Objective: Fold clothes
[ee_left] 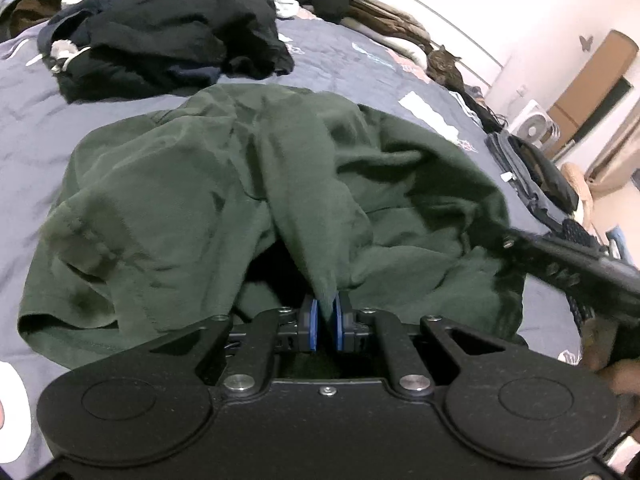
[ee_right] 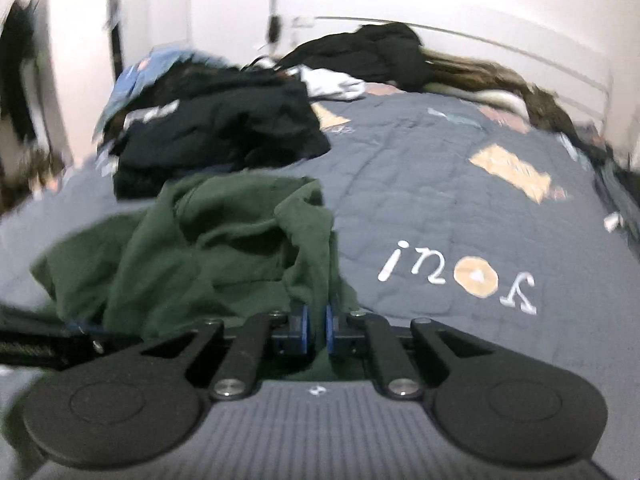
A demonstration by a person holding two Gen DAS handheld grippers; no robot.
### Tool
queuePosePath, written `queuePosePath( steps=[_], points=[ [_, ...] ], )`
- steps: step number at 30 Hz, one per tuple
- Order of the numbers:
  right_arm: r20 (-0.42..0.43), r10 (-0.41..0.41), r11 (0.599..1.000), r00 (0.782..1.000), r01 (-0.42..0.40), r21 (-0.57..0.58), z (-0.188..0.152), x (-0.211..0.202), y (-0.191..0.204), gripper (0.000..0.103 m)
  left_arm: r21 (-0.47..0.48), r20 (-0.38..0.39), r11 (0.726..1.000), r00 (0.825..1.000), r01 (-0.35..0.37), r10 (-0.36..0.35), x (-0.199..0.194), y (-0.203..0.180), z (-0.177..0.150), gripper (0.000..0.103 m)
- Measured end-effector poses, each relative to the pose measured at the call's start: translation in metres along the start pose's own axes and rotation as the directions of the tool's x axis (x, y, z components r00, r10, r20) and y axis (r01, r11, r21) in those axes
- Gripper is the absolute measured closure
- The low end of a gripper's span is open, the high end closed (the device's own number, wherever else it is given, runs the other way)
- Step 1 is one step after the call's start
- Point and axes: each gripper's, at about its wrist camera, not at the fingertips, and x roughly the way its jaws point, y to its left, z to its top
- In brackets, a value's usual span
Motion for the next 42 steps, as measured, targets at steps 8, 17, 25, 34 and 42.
queuePosePath(
  steps=[8, 17, 25, 34, 42],
  points=[
    [-0.08, 0.05, 0.995, 0.996, -0.043, 0.087, -0.015, -0.013, -0.018, 0.095, 0.07, -0.119, 0.998, 0.993, 0.011, -0.003, 0.002, -0.004, 0.002, 0.093],
    [-0.072, 0.05, 0.999, 0.996, -0.05, 0.004, -0.003, -0.045, -0.003, 0.088, 0.221, 0.031, 0.971, 0.994, 0.094, -0.103, -0.063, -0.021, 0.02, 0.093],
    [-0.08, 0.056, 0.998, 0.995, -0.055, 0.011, -0.013, -0.03, 0.007, 0.065, 0.367, 0.095, 0.922, 0.982, 0.12, -0.165, -0.039, -0.052, 0.007, 0.08],
    [0.016, 0.103, 0.991, 0.995, -0.104, 0.09, -0.04, -0.024, -0.013, 0.05, 0.404, 0.107, 0.91, 0.983, 0.097, -0.152, -0.026, -0.047, -0.002, 0.08],
    [0.015, 0.135, 0.99, 0.991, -0.135, 0.048, -0.042, -0.019, -0.01, 0.049, 0.45, 0.077, 0.891, 0.991, 0.066, -0.112, -0.015, -0.05, -0.005, 0.08]
  ],
)
